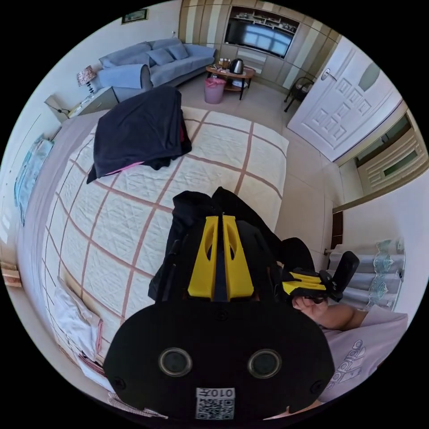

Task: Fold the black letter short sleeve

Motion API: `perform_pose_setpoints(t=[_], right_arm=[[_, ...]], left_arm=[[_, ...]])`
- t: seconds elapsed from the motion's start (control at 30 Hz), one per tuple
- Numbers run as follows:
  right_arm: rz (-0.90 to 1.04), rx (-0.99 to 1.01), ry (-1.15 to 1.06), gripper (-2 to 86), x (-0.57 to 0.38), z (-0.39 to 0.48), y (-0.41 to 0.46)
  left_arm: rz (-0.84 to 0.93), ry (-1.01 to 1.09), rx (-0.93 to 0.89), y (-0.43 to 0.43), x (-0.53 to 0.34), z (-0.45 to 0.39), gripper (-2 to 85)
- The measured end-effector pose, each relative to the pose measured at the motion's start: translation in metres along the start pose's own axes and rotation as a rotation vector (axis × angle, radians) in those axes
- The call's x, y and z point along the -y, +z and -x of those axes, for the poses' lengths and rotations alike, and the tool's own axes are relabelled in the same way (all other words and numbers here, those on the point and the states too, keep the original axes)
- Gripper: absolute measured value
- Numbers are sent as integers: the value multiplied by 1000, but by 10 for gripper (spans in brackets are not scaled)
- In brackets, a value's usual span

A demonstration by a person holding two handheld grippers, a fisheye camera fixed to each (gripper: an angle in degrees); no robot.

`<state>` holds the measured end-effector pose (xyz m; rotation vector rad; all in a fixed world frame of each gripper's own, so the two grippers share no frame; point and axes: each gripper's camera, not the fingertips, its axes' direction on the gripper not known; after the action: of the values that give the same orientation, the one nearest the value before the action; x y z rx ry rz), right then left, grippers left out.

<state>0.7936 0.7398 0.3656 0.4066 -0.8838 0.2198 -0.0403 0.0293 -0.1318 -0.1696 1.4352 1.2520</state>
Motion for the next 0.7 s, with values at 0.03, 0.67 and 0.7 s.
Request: perform_pose_setpoints(t=[0.03,0.67,0.7], right_arm=[[-2,8,34,51,3,-12,-5],[-66,-133,-165,75,95,-44,-85],[-75,-114,-232,73,117,-44,-96]], left_arm=[[25,10,10,9,10,-6,3],[75,199,-74,92,91,-41,2],[38,197,-113,88,89,-35,2]])
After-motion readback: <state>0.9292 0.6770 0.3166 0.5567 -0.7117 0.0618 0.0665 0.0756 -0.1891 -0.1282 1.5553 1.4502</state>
